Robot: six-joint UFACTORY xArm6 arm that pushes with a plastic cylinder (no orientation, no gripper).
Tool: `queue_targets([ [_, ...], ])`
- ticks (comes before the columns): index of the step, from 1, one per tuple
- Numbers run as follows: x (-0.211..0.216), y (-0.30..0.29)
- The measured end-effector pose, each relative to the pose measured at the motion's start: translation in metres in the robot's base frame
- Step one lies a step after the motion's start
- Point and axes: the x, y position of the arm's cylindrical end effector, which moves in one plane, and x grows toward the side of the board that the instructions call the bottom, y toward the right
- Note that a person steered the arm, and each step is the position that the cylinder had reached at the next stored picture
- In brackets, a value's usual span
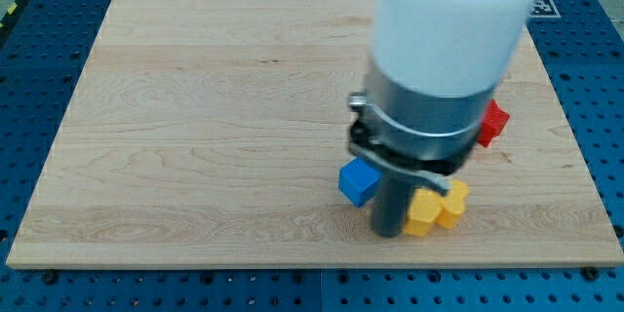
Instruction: Place the yellow blocks at the bottom right of the board
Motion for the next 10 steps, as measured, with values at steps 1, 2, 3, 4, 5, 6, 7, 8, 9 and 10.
queue_targets([
  [1,-0.006,0.030],
  [2,-0.009,0.040],
  [3,-0.030,0.039],
  [4,-0.040,0.046],
  [5,-0.040,0.077],
  [6,-0.038,0.098],
  [7,-0.038,0.093],
  [8,-0.053,0.100],
  [9,-0.061,0.123],
  [10,-0.060,0.144],
])
